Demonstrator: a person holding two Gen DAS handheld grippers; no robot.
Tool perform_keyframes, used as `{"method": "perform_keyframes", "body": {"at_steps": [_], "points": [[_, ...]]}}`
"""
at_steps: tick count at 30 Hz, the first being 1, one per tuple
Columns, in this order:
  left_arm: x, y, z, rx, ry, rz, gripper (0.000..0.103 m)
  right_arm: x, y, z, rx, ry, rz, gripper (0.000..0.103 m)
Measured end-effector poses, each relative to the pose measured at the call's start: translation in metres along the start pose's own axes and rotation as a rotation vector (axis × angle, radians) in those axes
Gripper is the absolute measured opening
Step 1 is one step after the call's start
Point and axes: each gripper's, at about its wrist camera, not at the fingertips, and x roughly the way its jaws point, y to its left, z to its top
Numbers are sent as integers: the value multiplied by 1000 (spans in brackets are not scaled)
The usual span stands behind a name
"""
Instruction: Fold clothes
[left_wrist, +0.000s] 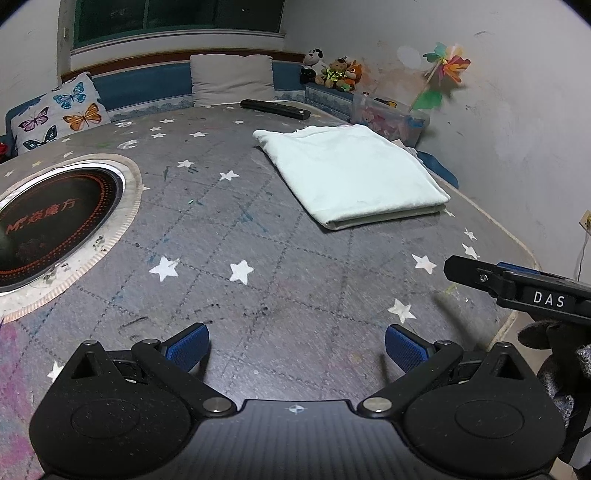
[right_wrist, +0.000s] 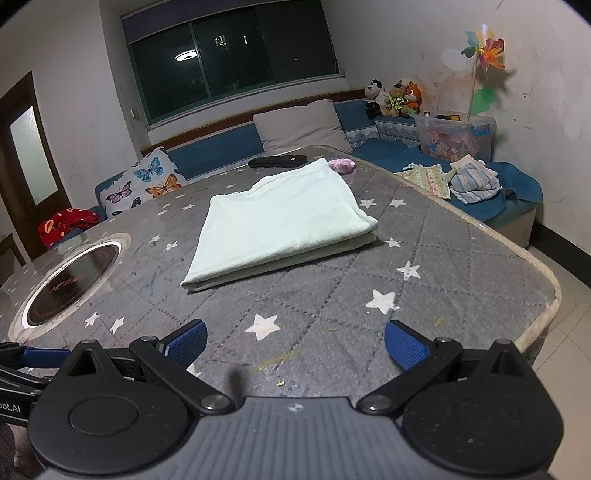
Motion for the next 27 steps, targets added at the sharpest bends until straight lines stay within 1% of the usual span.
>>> {"method": "perform_keyframes", "body": {"at_steps": [13, 27], "points": [[-1, -8, -4, 27, 6, -5, 103, -4, 6, -4, -9, 3, -1, 103], [-3, -9, -7, 25, 9, -7, 103, -4, 11, -8, -18, 10, 3, 103]]}}
